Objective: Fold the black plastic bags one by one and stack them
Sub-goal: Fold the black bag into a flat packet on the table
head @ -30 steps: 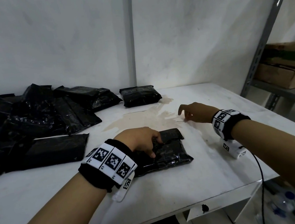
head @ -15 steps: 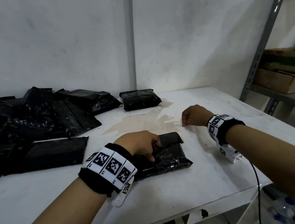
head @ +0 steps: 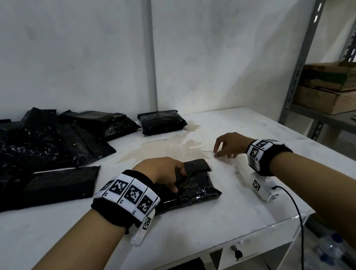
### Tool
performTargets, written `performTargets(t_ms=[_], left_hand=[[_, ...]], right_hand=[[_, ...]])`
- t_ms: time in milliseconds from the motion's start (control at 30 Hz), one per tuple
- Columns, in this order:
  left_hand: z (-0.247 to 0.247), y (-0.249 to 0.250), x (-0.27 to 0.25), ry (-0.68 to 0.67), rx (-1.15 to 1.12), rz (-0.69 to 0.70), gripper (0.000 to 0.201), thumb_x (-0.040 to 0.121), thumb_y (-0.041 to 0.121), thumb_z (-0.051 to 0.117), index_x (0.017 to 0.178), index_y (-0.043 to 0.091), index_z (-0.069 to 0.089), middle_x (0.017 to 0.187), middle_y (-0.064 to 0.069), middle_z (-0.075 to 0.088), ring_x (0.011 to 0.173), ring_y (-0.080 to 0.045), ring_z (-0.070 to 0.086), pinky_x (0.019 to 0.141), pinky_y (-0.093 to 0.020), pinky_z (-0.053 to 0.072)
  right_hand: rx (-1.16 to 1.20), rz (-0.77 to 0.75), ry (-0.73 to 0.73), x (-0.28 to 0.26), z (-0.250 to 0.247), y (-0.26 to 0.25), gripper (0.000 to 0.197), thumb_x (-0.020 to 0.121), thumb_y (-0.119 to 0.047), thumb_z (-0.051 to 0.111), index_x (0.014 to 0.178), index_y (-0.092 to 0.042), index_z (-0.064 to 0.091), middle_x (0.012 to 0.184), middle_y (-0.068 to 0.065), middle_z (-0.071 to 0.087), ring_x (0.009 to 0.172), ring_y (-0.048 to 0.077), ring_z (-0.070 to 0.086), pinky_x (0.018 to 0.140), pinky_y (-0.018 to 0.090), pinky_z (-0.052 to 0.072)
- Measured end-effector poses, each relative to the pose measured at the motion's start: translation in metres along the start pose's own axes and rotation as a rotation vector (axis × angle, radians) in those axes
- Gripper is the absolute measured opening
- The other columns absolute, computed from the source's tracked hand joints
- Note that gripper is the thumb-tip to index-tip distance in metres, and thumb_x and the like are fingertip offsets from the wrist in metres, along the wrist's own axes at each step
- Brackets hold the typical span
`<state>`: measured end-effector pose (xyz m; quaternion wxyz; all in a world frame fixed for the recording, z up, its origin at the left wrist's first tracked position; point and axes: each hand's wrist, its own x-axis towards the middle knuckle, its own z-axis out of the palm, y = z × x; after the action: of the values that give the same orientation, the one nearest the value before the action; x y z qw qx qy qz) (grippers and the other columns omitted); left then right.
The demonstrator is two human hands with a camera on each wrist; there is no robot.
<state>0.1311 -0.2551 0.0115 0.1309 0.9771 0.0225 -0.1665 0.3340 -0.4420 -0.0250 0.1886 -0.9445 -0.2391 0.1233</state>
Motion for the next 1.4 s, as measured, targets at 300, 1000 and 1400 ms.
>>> performTargets(t_ms=[300, 1000, 1400], left_hand=[[0.001, 0.001, 0.0, -0.013, 0.001, -0.008, 0.054, 0.083, 0.013, 0.071, 0.132, 0.025, 0.051, 0.132, -0.001, 0.051, 0.116, -0.022, 0.05, 0.09, -0.031, 0.039], [0.003, -0.003, 0.001, -0.001, -0.01, 0.01, 0.056, 0.083, 0.015, 0.071, 0.133, 0.027, 0.051, 0.134, -0.001, 0.049, 0.12, -0.023, 0.048, 0.092, -0.032, 0.038], [0.003, -0.004, 0.001, 0.001, -0.007, 0.012, 0.056, 0.083, 0.016, 0.072, 0.134, 0.027, 0.051, 0.133, -0.001, 0.05, 0.118, -0.023, 0.049, 0.092, -0.033, 0.039]], right_hand=[[0.041, 0.14, 0.0, -0.002, 0.001, -0.014, 0.027, 0.077, -0.021, 0.081, 0.096, -0.008, 0.067, 0.076, 0.004, 0.063, 0.072, 0.018, 0.06, 0.062, 0.022, 0.05], [-0.045, 0.304, 0.131, -0.002, 0.013, -0.028, 0.027, 0.075, -0.03, 0.077, 0.065, -0.011, 0.061, 0.062, 0.002, 0.061, 0.07, 0.021, 0.063, 0.072, 0.03, 0.057], [-0.096, 0.372, 0.073, 0.001, 0.007, -0.036, 0.046, 0.087, -0.049, 0.065, 0.061, -0.015, 0.049, 0.067, 0.001, 0.051, 0.077, 0.02, 0.054, 0.075, 0.025, 0.043]])
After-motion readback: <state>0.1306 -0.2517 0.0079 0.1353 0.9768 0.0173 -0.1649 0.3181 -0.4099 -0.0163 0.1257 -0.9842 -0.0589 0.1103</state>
